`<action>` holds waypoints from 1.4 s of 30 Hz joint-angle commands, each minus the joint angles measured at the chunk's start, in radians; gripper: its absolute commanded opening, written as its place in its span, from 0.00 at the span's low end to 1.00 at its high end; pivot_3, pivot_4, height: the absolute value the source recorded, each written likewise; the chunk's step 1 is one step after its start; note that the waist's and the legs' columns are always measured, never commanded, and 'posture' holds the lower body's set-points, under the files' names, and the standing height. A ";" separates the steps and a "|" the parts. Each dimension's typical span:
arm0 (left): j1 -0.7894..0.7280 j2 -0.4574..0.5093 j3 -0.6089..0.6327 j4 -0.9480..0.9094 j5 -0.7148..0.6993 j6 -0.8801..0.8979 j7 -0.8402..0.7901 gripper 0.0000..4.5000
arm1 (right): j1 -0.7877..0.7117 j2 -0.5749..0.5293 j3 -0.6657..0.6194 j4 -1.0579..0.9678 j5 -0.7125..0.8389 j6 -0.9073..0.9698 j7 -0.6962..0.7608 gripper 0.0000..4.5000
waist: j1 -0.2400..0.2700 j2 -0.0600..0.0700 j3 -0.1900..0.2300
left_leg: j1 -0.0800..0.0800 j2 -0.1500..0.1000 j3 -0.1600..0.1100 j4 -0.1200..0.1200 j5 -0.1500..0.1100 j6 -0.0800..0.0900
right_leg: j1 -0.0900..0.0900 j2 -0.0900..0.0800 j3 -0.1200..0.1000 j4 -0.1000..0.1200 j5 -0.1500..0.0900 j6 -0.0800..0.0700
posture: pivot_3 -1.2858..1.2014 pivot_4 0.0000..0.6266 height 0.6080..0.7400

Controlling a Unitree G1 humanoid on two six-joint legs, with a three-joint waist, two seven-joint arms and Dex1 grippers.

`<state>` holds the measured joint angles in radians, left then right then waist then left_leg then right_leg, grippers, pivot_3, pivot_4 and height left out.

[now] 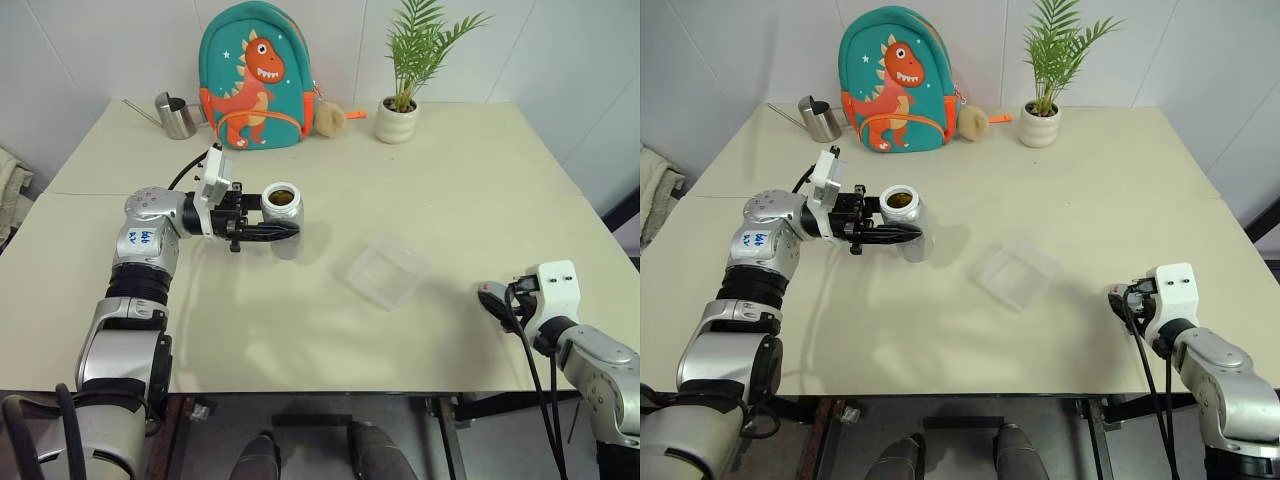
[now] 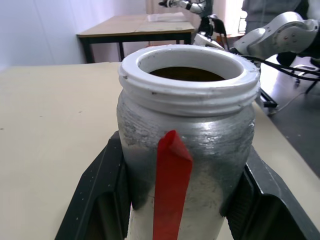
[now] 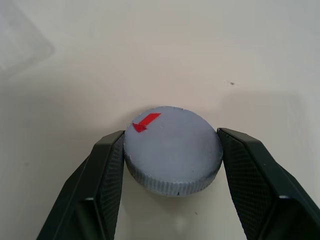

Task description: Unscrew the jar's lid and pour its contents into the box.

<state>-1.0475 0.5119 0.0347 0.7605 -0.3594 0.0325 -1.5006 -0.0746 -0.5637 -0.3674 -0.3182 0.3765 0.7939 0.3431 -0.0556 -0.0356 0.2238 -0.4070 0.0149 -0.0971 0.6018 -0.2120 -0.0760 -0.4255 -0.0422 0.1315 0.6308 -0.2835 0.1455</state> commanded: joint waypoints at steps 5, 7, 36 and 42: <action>-0.082 -0.005 0.004 0.042 0.005 -0.026 -0.049 0.43 | 0.059 0.021 -0.041 -0.080 0.024 -0.049 0.009 0.95 | 0.000 0.000 0.000 | 0.000 0.000 0.000 0.001 0.000 0.000 | 0.001 0.000 0.000 -0.001 0.000 0.000 | 0.52 0.24 1.00; -0.091 -0.007 0.002 0.058 0.009 -0.037 -0.053 0.43 | 0.067 0.014 -0.048 -0.090 0.025 -0.054 0.013 1.00 | -0.001 0.000 0.000 | 0.000 0.000 0.000 0.001 0.000 0.000 | 0.001 0.000 0.000 -0.001 0.000 0.000 | 0.52 0.24 1.00; -0.529 -0.149 -0.753 0.351 1.471 -0.980 1.818 0.43 | 0.430 -0.173 -0.484 -0.361 0.542 -0.254 0.579 1.00 | 0.025 -0.007 0.004 | 0.000 -0.001 0.007 0.012 -0.005 0.000 | 0.017 0.000 0.009 -0.033 0.006 0.006 | 0.52 0.24 1.00; -0.616 -0.240 -1.047 0.369 1.771 -0.812 2.317 0.43 | 0.426 -0.154 -0.474 -0.385 0.538 -0.275 0.509 1.00 | 0.027 -0.008 0.004 | -0.002 -0.001 0.014 0.012 -0.013 0.001 | 0.015 -0.002 0.012 -0.038 0.005 0.009 | 0.52 0.24 1.00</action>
<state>-1.6159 0.2754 -0.9674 1.1391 1.3483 -0.8251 0.7007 0.3437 -0.7254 -0.8188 -0.6731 0.9060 0.5431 0.8680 -0.0281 -0.0431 0.2277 -0.4091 0.0141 -0.0828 0.6139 -0.2271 -0.0753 -0.4108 -0.0439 0.1435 0.5924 -0.2792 0.1563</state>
